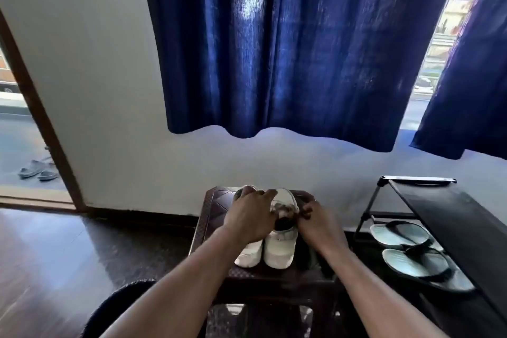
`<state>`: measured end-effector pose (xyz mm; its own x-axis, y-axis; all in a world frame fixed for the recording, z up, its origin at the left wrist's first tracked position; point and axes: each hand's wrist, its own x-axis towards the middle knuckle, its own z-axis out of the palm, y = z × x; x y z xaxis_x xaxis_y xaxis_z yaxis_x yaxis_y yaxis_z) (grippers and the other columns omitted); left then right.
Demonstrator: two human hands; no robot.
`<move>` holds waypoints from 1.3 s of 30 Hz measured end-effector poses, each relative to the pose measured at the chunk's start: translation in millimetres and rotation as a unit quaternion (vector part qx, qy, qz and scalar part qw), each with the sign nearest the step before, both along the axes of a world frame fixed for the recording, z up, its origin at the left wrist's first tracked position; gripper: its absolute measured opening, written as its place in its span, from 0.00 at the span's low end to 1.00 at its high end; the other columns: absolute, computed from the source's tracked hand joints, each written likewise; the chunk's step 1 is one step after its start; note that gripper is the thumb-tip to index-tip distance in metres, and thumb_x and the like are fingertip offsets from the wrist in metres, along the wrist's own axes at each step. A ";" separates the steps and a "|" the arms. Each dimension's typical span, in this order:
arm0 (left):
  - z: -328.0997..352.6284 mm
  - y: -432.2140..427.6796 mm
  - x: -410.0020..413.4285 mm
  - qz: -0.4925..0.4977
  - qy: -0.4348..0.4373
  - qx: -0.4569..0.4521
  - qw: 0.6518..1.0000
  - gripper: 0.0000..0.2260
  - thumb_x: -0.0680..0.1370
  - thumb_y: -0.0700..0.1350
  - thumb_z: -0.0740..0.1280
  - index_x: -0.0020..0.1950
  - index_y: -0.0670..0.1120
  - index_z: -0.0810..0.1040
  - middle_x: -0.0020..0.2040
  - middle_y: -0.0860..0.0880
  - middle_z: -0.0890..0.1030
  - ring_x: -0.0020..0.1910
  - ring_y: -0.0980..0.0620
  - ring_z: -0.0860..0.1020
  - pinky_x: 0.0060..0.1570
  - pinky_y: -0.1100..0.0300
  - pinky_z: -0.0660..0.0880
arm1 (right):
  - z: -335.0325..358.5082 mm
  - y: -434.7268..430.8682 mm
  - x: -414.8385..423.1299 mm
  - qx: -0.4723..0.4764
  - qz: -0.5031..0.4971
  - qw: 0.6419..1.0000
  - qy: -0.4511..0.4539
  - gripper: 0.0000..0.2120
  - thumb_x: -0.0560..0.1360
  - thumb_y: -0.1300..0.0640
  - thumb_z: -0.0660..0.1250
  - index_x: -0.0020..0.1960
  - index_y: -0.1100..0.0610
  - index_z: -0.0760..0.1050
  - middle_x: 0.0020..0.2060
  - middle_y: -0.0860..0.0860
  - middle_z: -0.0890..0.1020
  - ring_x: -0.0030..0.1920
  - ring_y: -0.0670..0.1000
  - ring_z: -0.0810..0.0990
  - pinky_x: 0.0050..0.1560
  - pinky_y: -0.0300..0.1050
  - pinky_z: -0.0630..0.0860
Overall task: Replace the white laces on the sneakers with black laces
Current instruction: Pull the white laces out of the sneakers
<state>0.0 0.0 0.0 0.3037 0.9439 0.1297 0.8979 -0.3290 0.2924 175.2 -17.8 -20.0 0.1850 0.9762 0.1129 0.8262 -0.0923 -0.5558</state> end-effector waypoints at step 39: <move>-44.5 10.1 17.4 0.009 -0.058 0.114 0.992 0.05 0.78 0.48 0.60 0.51 0.55 0.74 0.48 0.58 0.82 0.55 0.48 0.71 0.52 0.49 0.67 | -9.2 36.3 36.8 0.136 0.097 0.630 0.758 0.05 0.79 0.59 0.63 0.48 0.50 0.76 0.37 0.46 0.79 0.32 0.44 0.76 0.40 0.39 0.76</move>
<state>17.4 10.1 -44.5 0.2576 0.8907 0.3745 0.8685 -0.3834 0.3143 212.0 18.5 -29.2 0.1623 0.9796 0.1187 -0.6924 0.1988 -0.6936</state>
